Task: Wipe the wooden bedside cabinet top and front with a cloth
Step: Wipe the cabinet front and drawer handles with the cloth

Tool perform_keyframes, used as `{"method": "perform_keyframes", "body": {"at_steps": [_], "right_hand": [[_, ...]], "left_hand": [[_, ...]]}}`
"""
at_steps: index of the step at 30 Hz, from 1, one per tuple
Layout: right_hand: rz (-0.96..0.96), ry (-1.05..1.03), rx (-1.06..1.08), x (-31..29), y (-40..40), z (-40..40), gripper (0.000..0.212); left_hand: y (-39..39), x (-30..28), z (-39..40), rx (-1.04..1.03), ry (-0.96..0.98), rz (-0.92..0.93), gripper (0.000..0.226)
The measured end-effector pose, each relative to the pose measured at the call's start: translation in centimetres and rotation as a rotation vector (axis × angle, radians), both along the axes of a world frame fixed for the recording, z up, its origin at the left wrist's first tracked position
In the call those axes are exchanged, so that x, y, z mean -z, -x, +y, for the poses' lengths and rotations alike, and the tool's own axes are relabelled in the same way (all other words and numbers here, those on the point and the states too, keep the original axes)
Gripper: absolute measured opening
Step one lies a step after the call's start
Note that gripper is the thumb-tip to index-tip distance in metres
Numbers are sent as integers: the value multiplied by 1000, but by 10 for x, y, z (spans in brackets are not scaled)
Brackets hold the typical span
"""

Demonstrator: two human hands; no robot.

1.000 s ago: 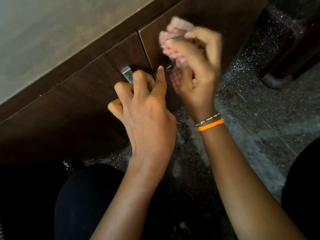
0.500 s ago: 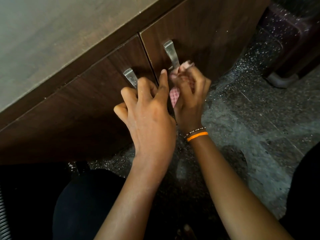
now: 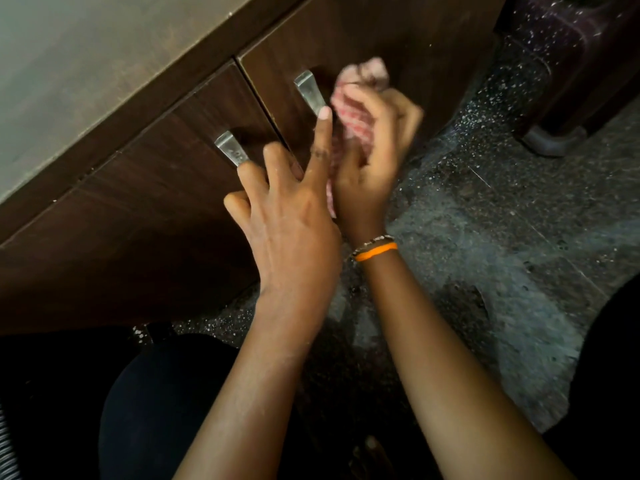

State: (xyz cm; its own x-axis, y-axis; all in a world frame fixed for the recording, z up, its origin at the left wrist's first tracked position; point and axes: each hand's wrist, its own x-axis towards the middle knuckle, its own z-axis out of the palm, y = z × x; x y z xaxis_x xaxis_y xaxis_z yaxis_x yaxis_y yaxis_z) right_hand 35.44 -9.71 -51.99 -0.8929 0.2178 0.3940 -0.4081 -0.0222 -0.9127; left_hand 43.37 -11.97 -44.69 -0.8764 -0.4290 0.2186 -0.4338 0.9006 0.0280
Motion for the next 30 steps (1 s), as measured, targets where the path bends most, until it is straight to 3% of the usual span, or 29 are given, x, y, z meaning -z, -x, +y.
{"method": "perform_keyframes", "body": {"at_steps": [3,7,11,14,18,23,25,27,30], "right_hand": [[-51,57,-5,6,7,-25,25],[-238,131,223,58,30,-36,44],[-774,348,314,127,37,-33,52],[-962,375,209,152,28,-32,50],[-830,322,246,129,13,-29,50],[-101,144,184,36,17,-17,29],[66,59,133,11,29,-21,24],[90,55,186,17,39,-25,23],[-138,167,260,58,63,-15,32]], "left_hand": [[0,-3,-1,4,-13,-27,66],[0,0,-4,6,11,-69,78],[3,0,-5,31,20,-99,83],[4,-5,-6,51,37,-99,83],[5,-6,-5,35,22,-111,86],[6,-3,-5,58,-20,-85,80],[6,-4,-7,73,-55,-75,78],[7,-5,-6,80,-93,-76,79],[6,0,-3,66,-151,-79,82]]}}
